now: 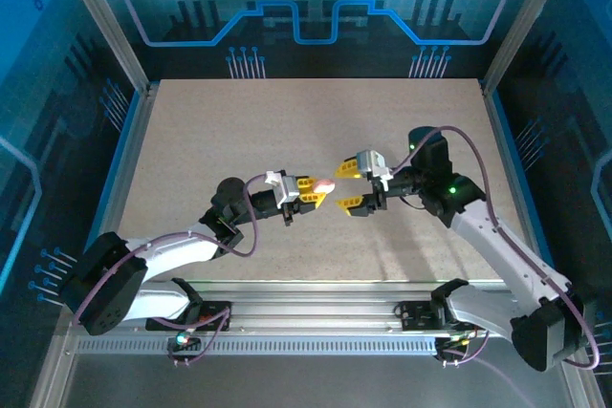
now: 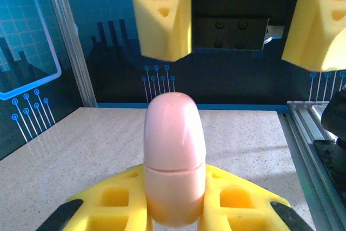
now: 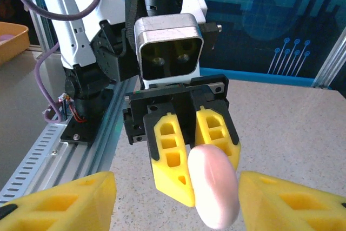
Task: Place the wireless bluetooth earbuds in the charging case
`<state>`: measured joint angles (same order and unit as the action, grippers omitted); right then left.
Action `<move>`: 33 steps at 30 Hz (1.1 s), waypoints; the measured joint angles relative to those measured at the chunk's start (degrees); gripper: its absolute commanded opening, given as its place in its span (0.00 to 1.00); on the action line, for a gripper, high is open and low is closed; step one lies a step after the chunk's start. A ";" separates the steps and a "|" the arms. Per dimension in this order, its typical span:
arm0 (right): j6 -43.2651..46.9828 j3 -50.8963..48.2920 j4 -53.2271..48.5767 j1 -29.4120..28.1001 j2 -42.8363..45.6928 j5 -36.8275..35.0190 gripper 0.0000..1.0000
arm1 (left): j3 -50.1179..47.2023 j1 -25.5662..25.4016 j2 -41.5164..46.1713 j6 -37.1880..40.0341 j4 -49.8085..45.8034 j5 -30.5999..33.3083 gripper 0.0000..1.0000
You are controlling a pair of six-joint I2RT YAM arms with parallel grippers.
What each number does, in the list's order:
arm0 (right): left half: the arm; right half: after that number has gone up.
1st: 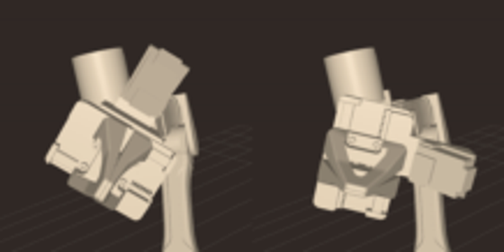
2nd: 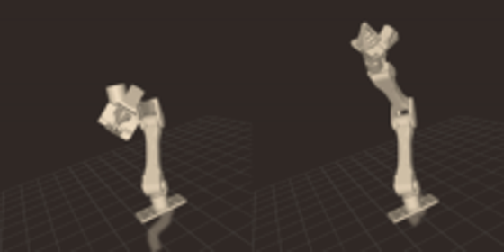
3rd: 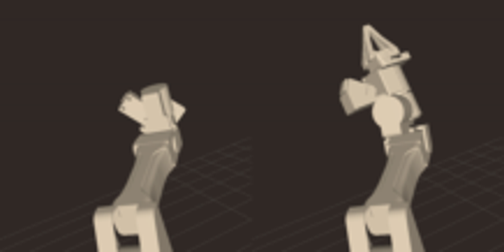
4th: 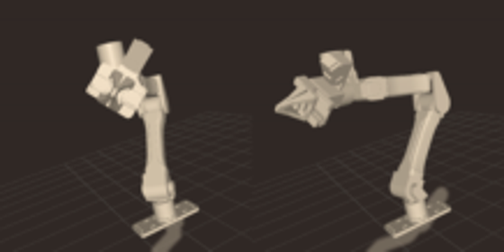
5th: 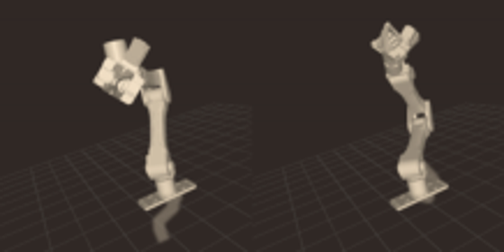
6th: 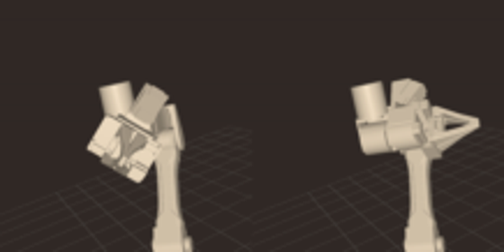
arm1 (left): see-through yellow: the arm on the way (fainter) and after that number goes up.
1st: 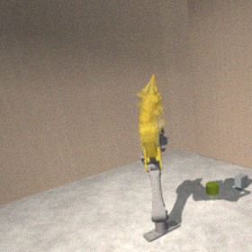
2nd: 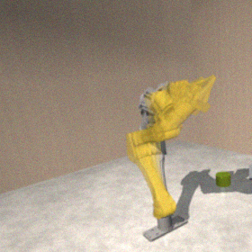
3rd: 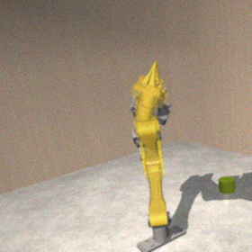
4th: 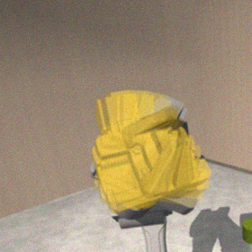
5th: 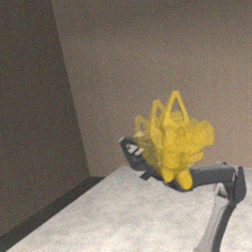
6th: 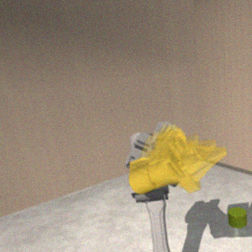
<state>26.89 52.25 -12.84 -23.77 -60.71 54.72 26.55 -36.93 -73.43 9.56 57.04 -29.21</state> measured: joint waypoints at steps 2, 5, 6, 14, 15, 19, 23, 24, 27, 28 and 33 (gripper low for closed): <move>0.00 -0.26 0.02 0.39 0.37 -0.11 0.62 | 0.00 0.00 0.00 0.00 0.00 0.00 0.13; -0.02 -0.28 0.02 0.81 -0.22 -1.22 0.61 | 0.00 0.00 0.02 0.00 0.00 -0.02 0.13; -0.02 -0.28 0.02 0.85 -0.55 -1.49 0.61 | 0.00 0.00 0.02 0.00 0.00 -0.02 0.13; 1.25 0.92 -1.84 0.85 -5.60 -1.66 0.55 | 0.00 0.00 0.02 -0.02 0.00 -0.02 0.13; 1.51 1.20 -2.08 0.81 -5.92 -1.53 0.55 | 0.00 0.00 0.02 -0.02 0.00 -0.02 0.13; 2.08 1.92 -2.16 0.46 -6.38 -0.66 0.54 | 0.00 0.00 0.02 -0.02 0.02 -0.02 0.13; 2.16 2.62 -2.19 0.28 -7.08 0.02 0.51 | 0.00 0.00 0.02 -0.04 0.00 -0.02 0.13; 2.14 2.80 -2.19 0.13 -7.39 0.07 0.51 | 0.00 0.00 0.02 -0.04 0.02 -0.02 0.13; 2.71 3.69 -2.78 -0.63 -8.72 0.26 0.50 | 0.00 0.00 0.02 -0.04 0.02 -0.02 0.13; 2.99 4.02 -3.04 -0.90 -9.20 0.28 0.49 | 0.00 0.00 0.02 -0.04 0.00 -0.02 0.13; 4.50 5.07 -4.57 -1.70 -10.73 0.44 0.44 | 0.00 0.00 0.04 -0.04 0.02 0.00 0.13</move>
<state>31.40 57.32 -17.41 -25.47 -71.44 55.16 26.55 -36.93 -73.38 9.52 57.06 -29.21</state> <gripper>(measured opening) 0.459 0.203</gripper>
